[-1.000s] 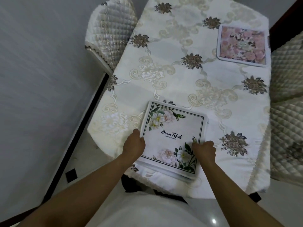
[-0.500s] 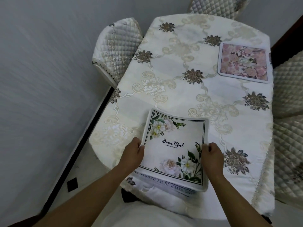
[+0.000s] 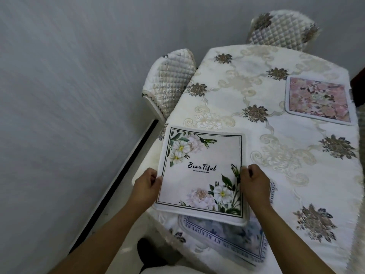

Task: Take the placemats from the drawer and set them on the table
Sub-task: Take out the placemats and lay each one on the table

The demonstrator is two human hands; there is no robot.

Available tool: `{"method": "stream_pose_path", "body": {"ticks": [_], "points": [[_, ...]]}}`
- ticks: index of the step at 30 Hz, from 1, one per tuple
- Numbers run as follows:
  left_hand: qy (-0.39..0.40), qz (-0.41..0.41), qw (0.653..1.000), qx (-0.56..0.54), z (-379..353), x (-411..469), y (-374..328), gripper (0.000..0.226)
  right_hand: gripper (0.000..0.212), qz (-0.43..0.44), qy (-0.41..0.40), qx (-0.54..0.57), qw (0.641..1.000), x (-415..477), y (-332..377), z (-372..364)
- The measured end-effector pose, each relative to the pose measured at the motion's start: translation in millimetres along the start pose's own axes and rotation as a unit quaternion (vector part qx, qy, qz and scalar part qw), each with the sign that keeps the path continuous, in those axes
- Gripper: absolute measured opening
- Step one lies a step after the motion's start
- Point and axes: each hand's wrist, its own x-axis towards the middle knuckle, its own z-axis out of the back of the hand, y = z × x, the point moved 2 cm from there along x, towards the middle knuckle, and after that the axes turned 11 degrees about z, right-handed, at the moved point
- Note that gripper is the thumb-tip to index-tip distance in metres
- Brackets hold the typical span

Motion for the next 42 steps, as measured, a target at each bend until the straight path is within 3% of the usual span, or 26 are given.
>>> {"method": "stream_pose_path", "body": {"ticks": [10, 17, 36, 42], "points": [[0.039, -0.006, 0.996, -0.075, 132.4, 68.7, 89.0, 0.014, 0.036, 0.015, -0.019, -0.027, 0.999, -19.7, 130.2, -118.4], [0.026, -0.030, 0.994, -0.103, 222.2, 131.5, 116.7, 0.027, 0.035, 0.030, -0.032, -0.017, 0.999, -11.1, 217.4, -183.9], [0.084, -0.084, 0.993, -0.014, 240.6, 398.5, -2.0, 0.015, 0.036, -0.060, -0.126, 0.021, 0.990, 188.5, 257.3, -257.1], [0.153, -0.148, 0.977, 0.006, 217.0, 475.7, -58.4, 0.011, 0.034, -0.115, -0.203, 0.020, 0.972, 221.2, 256.9, -257.5]]}}
